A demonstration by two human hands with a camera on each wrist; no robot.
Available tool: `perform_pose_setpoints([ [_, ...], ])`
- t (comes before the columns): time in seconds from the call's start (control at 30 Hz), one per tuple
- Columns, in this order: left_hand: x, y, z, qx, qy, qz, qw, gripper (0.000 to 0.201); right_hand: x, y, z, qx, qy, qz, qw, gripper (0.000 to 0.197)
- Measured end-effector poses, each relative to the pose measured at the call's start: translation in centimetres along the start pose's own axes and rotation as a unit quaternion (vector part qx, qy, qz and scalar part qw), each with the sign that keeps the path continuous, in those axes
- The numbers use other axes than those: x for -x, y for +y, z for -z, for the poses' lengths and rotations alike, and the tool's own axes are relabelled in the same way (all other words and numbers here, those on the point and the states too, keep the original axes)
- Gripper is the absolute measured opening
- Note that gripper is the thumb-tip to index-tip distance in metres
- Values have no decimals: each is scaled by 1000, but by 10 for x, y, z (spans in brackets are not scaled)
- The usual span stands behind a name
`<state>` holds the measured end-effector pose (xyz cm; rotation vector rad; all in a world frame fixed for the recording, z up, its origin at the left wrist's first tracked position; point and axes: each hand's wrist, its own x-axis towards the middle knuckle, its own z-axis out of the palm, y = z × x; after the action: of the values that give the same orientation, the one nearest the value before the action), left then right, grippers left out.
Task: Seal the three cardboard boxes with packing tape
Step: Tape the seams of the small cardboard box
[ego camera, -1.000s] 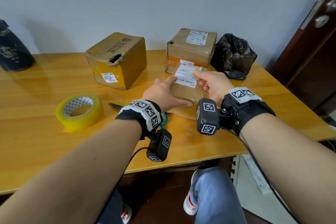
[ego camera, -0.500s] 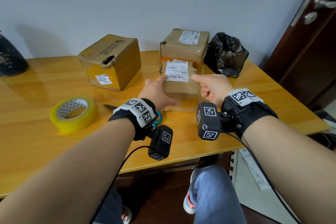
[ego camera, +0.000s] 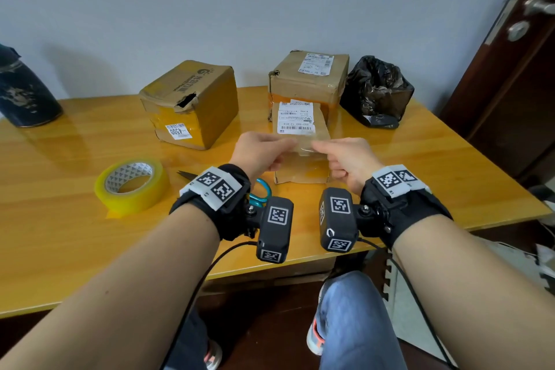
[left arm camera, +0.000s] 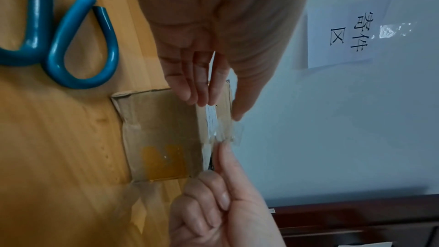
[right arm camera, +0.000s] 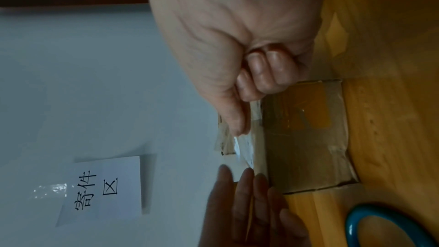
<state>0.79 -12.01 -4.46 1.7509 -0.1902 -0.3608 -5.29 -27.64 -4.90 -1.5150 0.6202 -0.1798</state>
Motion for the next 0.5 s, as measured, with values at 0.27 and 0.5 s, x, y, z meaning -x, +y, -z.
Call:
perform_pose_setpoints([
  [0.27,3,-2,-10,-70,39,-96,992,31,6,15,1,-61,45,-7,997,32],
  [0.5,-3,8,-12,-115,-30,-149,982,29,12,21,-8,-50,71,1,996,18],
])
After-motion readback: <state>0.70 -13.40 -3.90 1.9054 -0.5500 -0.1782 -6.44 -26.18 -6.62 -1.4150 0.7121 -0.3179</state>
